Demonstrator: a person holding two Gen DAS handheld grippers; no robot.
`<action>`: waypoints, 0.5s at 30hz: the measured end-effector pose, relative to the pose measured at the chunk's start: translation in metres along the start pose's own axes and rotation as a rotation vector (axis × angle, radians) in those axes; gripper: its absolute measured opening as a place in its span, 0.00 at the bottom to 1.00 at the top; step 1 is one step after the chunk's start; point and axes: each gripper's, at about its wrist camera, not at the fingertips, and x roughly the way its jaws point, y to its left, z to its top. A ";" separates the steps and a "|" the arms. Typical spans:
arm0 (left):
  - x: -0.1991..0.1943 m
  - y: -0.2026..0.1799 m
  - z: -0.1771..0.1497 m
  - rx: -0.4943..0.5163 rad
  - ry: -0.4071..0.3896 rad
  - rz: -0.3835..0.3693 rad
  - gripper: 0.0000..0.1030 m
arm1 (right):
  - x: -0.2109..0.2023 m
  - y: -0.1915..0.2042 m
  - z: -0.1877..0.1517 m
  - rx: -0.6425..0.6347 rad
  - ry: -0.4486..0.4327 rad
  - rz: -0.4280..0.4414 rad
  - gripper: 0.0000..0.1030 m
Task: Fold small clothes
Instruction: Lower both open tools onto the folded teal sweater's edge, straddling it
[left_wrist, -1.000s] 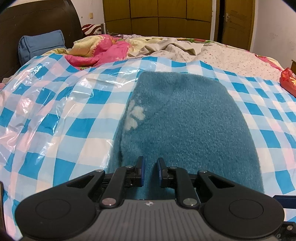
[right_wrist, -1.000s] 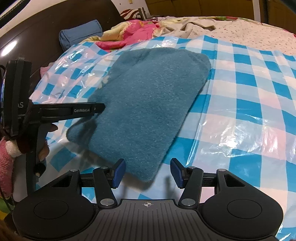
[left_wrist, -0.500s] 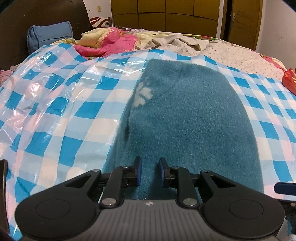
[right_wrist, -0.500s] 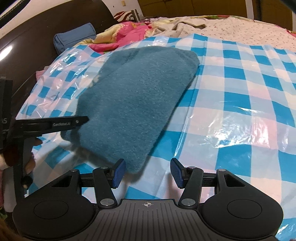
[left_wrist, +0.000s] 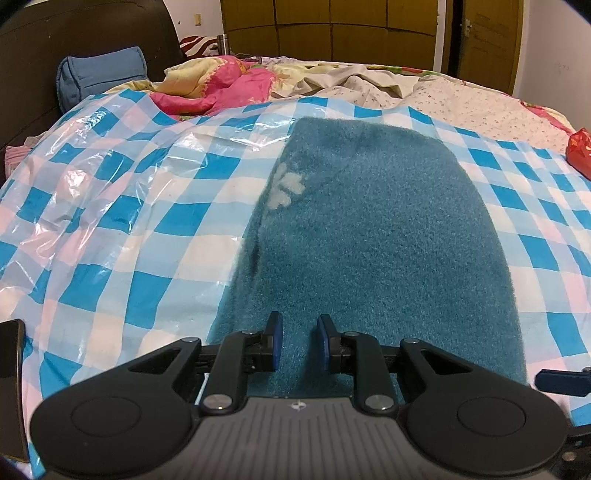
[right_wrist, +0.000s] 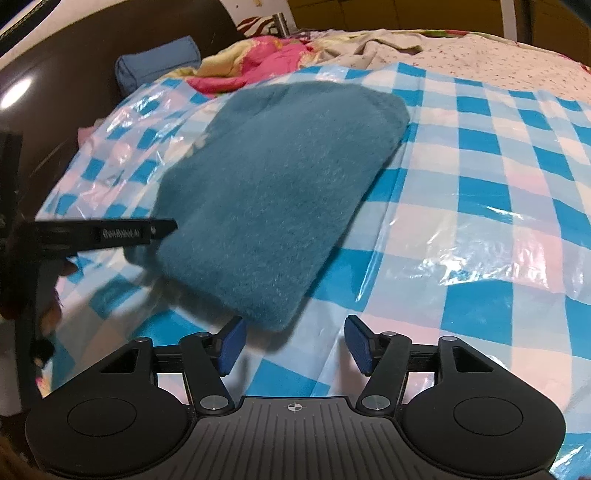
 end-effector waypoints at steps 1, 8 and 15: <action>-0.002 0.002 0.001 -0.008 0.000 -0.011 0.32 | 0.002 0.000 -0.001 0.004 0.001 0.004 0.57; -0.013 0.030 0.013 -0.096 -0.038 -0.102 0.33 | -0.013 -0.030 0.015 0.143 -0.081 0.108 0.62; 0.012 0.039 0.023 -0.140 -0.037 -0.146 0.35 | 0.018 -0.050 0.049 0.278 -0.043 0.157 0.63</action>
